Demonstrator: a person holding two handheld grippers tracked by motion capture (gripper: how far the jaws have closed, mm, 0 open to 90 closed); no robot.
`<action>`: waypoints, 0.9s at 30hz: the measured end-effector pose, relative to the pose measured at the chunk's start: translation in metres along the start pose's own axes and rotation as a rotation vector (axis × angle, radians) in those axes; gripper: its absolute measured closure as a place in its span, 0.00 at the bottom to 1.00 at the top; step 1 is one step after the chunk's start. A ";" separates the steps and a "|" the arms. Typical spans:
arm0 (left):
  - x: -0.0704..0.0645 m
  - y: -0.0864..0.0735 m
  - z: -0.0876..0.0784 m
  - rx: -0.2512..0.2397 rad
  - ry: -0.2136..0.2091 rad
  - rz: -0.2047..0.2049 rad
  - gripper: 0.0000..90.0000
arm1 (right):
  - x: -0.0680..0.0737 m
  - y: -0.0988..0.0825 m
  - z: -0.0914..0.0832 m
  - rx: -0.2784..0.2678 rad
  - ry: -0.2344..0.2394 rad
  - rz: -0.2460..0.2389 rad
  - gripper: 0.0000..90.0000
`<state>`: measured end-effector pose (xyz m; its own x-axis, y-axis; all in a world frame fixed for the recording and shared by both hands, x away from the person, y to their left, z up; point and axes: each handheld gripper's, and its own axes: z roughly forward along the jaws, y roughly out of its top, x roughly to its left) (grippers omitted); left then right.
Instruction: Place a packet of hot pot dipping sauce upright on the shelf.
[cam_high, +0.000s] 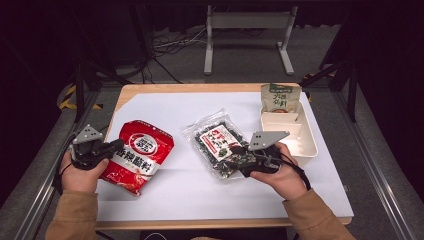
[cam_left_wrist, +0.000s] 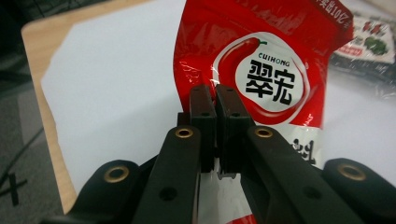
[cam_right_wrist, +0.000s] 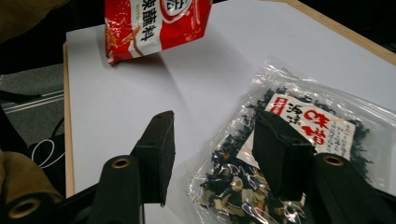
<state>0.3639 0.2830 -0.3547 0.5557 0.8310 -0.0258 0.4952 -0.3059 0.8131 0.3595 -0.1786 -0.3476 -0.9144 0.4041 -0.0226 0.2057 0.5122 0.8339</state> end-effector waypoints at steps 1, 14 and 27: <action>-0.002 0.001 -0.002 -0.010 0.005 0.008 0.96 | 0.001 0.001 0.002 0.000 0.004 -0.002 0.54; -0.045 0.023 -0.011 -0.170 -0.085 0.048 0.96 | 0.011 0.013 0.022 -0.049 0.048 0.036 0.52; -0.094 0.044 -0.001 -0.219 -0.179 0.122 0.96 | 0.015 0.013 0.046 -0.111 0.058 0.119 0.51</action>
<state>0.3330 0.1916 -0.3159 0.7209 0.6930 -0.0063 0.2724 -0.2750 0.9221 0.3649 -0.1309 -0.3623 -0.9051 0.4109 0.1092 0.2769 0.3749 0.8847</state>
